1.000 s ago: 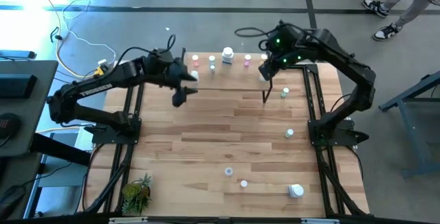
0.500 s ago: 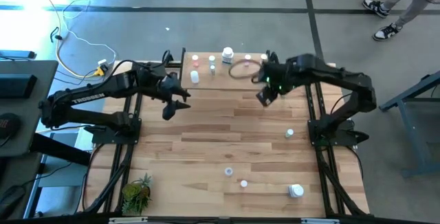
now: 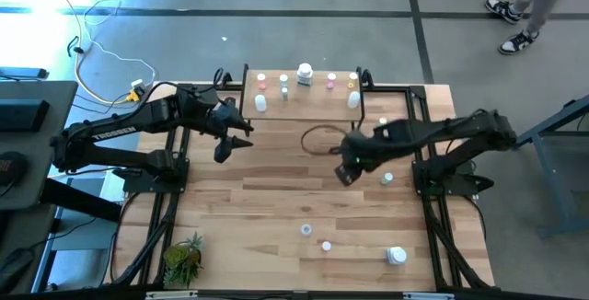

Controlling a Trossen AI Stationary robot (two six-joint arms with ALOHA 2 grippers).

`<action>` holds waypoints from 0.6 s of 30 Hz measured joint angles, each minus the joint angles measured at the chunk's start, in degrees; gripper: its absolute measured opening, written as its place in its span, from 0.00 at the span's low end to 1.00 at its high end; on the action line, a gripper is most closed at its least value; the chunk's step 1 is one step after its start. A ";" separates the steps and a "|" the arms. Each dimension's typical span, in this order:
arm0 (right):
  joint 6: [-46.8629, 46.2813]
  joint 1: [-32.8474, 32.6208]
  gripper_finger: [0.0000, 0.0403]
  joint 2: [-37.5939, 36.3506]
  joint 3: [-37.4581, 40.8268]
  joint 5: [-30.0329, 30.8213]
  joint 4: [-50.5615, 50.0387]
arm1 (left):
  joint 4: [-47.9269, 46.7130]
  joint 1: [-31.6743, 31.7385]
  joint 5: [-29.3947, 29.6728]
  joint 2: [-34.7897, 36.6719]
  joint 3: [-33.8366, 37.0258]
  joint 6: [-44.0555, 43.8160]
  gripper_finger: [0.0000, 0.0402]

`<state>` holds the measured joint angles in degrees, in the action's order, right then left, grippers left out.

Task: Pick and place medicine bottles onto shelf by color
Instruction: Put the orange pill bottle on the shelf

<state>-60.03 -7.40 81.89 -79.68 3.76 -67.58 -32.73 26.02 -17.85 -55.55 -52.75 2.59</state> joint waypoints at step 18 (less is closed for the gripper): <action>-3.19 -20.08 0.47 0.64 12.52 7.30 37.80 | 0.00 0.00 0.00 0.00 0.00 0.61 0.57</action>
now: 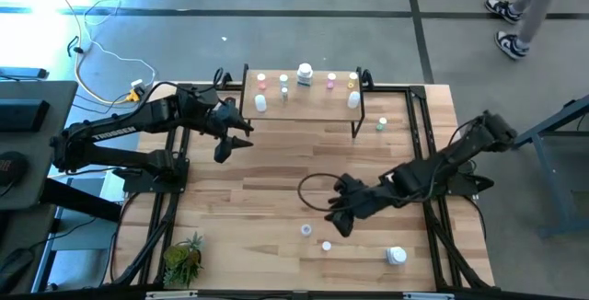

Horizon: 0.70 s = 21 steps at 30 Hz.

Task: Pick and place medicine bottles onto shelf by color
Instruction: Put the orange pill bottle on the shelf

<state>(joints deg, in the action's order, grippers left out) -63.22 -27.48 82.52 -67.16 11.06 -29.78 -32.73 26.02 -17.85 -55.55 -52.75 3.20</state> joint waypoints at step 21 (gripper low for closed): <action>11.32 -5.96 0.47 6.49 -2.97 2.43 7.30 | 0.02 0.02 0.66 -0.04 -0.02 -1.56 0.57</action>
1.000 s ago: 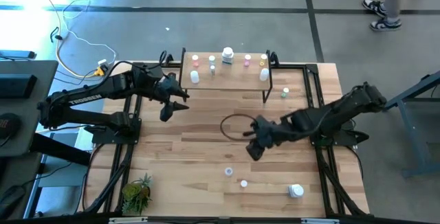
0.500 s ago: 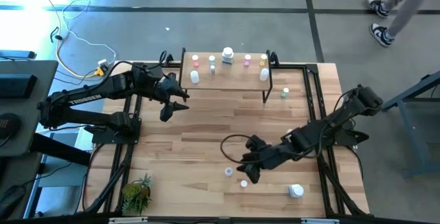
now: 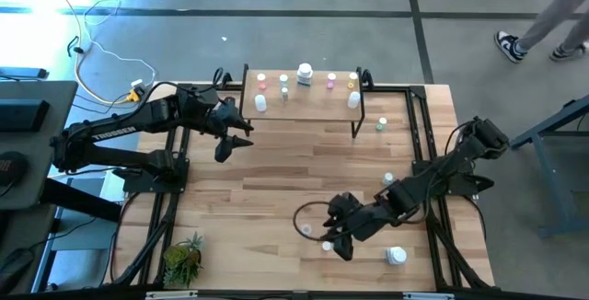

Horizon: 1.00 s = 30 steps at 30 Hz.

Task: Pick and place medicine bottles onto shelf by color
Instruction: Put the orange pill bottle on the shelf

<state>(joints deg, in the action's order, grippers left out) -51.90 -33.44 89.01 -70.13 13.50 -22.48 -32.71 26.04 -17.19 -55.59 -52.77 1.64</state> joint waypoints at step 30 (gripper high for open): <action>22.40 -3.11 0.47 13.50 0.02 -3.06 -1.49 | -0.46 -0.66 2.84 -0.02 -0.02 -4.56 0.57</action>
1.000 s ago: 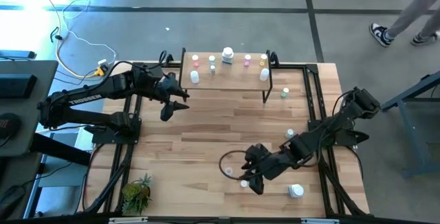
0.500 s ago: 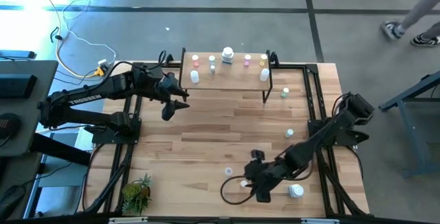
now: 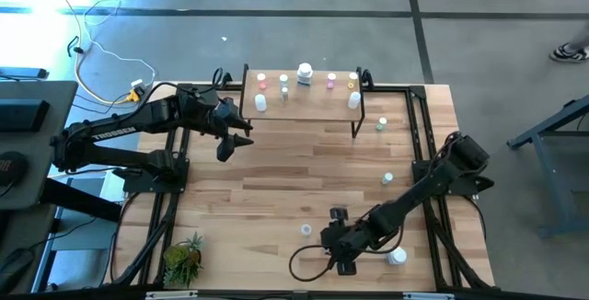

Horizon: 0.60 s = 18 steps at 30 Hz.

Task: Pick and place medicine bottles onto shelf by color
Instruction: Put the orange pill bottle on the shelf

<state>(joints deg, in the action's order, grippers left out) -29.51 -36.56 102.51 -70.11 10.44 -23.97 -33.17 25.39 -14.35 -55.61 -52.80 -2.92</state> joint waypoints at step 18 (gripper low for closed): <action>-4.60 0.00 0.42 4.43 0.00 -0.59 0.80 | -0.02 0.00 0.00 0.00 0.00 0.02 0.57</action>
<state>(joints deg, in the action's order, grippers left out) -34.11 -36.56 106.94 -70.11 9.85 -23.17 -33.19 25.39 -14.35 -55.61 -52.80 -2.90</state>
